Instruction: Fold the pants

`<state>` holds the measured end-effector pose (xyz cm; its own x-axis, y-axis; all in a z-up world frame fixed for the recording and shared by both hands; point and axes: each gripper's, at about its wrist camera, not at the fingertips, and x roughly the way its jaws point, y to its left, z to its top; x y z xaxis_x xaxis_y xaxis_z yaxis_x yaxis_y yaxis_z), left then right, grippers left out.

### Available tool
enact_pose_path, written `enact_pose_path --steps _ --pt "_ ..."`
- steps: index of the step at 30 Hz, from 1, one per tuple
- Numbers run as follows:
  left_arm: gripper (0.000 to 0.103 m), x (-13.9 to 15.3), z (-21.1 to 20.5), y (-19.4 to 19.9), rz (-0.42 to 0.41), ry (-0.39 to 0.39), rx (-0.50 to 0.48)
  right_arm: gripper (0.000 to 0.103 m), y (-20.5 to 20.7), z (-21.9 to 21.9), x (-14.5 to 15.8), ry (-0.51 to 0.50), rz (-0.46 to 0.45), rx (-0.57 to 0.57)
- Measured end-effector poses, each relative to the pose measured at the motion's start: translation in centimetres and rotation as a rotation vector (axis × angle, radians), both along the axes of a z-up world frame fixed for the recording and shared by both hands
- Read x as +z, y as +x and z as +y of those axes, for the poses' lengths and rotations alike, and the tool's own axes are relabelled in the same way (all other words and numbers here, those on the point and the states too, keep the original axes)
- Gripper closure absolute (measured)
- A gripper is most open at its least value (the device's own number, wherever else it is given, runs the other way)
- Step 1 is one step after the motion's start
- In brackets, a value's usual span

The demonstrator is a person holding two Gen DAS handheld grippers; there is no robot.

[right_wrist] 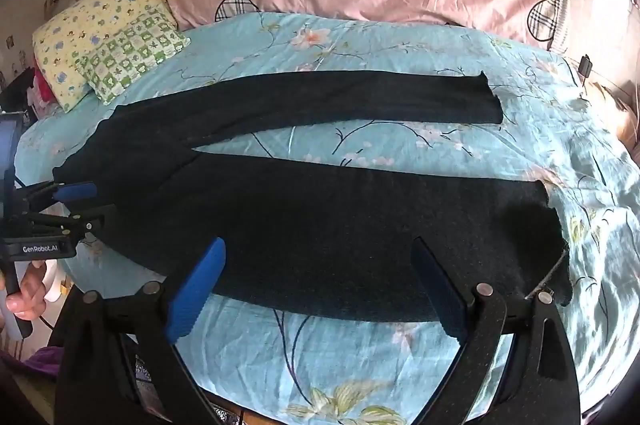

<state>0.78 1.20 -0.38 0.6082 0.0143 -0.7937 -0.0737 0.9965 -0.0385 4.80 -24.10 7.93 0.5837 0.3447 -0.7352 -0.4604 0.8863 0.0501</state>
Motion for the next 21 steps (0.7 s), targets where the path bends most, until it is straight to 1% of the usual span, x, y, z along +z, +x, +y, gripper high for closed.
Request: enact_pose_path --steps 5,21 --pt "0.022 0.30 -0.23 -0.29 -0.005 0.018 -0.009 0.009 -0.13 0.10 0.08 0.002 0.000 0.008" --pt "0.022 0.70 -0.25 -0.54 -0.004 0.016 -0.013 0.009 -0.39 0.85 0.58 -0.001 -0.004 0.026"
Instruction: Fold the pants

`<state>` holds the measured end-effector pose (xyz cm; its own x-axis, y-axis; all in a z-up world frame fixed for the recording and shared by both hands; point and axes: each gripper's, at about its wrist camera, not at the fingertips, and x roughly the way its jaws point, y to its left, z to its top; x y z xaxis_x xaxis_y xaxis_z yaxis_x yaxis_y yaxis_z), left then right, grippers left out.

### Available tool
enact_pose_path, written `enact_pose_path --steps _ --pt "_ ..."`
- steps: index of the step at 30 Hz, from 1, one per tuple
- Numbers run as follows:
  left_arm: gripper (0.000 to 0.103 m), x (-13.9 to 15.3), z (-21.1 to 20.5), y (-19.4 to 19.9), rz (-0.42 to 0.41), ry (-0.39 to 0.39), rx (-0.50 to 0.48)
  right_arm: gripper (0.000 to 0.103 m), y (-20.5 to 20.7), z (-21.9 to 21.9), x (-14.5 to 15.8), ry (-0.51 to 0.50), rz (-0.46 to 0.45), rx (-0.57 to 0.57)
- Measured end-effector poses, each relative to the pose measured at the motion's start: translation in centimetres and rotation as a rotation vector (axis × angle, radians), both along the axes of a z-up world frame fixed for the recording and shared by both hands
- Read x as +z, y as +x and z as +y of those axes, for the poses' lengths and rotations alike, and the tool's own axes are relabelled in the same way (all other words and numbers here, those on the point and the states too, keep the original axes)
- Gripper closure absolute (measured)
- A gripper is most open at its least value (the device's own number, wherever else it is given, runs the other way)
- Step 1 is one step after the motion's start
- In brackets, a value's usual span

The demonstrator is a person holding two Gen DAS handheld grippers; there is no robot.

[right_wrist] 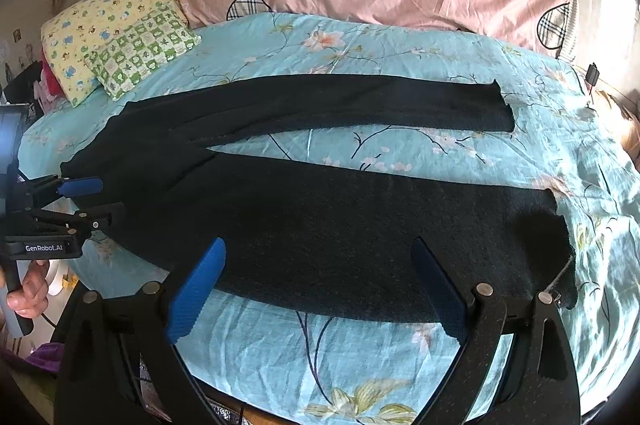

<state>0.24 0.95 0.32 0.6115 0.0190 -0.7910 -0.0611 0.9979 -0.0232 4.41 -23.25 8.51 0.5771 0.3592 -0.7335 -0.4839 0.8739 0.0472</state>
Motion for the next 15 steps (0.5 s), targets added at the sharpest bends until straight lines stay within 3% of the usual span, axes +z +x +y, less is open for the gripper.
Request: enact_pose_path --steps 15 --pt "0.022 0.18 0.34 0.44 0.004 -0.013 0.000 0.009 0.10 0.05 0.03 0.004 0.005 -0.002"
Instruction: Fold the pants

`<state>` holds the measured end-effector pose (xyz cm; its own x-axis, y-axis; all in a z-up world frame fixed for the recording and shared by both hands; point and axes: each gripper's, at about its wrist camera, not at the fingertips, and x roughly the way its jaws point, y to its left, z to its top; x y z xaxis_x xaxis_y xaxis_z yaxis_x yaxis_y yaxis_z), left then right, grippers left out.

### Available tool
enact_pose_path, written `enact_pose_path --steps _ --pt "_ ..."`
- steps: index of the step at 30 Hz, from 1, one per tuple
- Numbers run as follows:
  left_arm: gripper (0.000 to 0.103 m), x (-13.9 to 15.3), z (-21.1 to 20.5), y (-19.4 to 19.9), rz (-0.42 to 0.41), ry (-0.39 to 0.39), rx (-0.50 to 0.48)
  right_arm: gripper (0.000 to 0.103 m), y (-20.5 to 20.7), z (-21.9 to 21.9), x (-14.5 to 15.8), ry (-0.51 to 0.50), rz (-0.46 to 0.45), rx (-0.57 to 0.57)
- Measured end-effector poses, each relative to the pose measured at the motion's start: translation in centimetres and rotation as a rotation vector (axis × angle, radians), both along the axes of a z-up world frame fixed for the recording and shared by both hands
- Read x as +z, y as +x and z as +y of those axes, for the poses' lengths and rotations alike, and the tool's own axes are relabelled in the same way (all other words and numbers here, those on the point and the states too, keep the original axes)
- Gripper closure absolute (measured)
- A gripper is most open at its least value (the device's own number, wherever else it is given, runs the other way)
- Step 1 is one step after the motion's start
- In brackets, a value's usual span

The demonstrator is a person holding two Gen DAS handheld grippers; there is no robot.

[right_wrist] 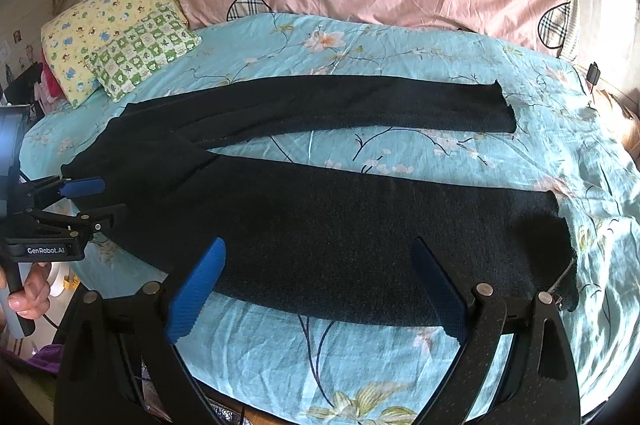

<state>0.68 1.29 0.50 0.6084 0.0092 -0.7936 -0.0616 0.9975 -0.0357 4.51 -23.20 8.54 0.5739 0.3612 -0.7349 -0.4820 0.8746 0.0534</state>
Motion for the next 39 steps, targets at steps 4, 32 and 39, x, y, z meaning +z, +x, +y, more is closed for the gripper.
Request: enact_pose_path --steps 4,32,39 --pt "0.022 0.0 -0.1 0.1 0.002 0.004 -0.006 0.009 0.2 0.1 0.0 -0.001 0.003 0.005" --pt "0.022 0.5 1.7 3.8 0.038 -0.056 -0.066 0.009 4.5 -1.6 0.5 0.110 0.081 -0.048" --pt "0.022 1.2 2.7 6.5 0.031 -0.046 -0.087 0.009 7.7 -3.3 1.4 0.138 0.085 -0.091"
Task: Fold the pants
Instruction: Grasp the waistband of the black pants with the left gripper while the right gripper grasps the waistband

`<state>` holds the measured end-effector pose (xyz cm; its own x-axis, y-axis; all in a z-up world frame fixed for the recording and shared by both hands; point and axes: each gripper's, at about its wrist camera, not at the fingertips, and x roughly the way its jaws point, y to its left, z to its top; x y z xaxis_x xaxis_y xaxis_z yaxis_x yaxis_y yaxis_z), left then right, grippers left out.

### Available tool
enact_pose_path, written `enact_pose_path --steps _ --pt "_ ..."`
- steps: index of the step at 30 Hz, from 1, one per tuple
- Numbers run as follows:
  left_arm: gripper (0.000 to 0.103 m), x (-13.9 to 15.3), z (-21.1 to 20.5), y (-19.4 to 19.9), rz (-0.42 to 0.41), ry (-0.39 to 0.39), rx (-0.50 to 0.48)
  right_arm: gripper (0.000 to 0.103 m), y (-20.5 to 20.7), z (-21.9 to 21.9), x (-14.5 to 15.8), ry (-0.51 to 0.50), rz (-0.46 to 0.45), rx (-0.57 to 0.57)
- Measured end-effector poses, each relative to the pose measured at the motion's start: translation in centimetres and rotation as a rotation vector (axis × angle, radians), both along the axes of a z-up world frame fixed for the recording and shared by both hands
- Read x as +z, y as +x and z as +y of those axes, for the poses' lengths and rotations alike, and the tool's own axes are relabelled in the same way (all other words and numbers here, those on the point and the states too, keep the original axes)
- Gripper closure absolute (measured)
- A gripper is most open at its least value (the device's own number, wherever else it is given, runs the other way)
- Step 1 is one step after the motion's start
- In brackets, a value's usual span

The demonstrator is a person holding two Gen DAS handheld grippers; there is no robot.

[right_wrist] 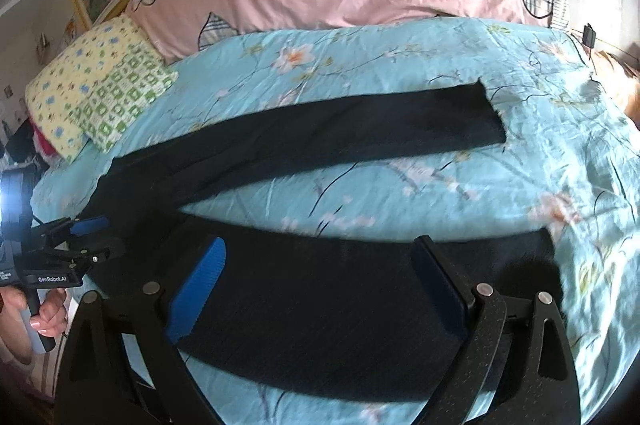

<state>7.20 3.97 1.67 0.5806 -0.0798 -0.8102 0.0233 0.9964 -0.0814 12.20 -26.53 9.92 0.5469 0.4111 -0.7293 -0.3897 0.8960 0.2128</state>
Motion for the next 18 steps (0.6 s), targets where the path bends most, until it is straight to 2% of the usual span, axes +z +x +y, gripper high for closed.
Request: enact_pose_path --steps 4,11,18 --pt "0.022 0.6 0.9 2.2 -0.004 -0.016 -0.016 0.009 2.2 -1.1 0.2 0.010 0.007 -0.027" --pt "0.022 1.0 1.5 6.2 -0.004 0.011 -0.039 0.009 6.6 -2.8 0.4 0.076 0.047 -0.065" --pt "0.022 1.2 0.8 9.7 -0.006 0.028 -0.080 0.009 10.1 -3.1 0.8 0.060 0.038 -0.075"
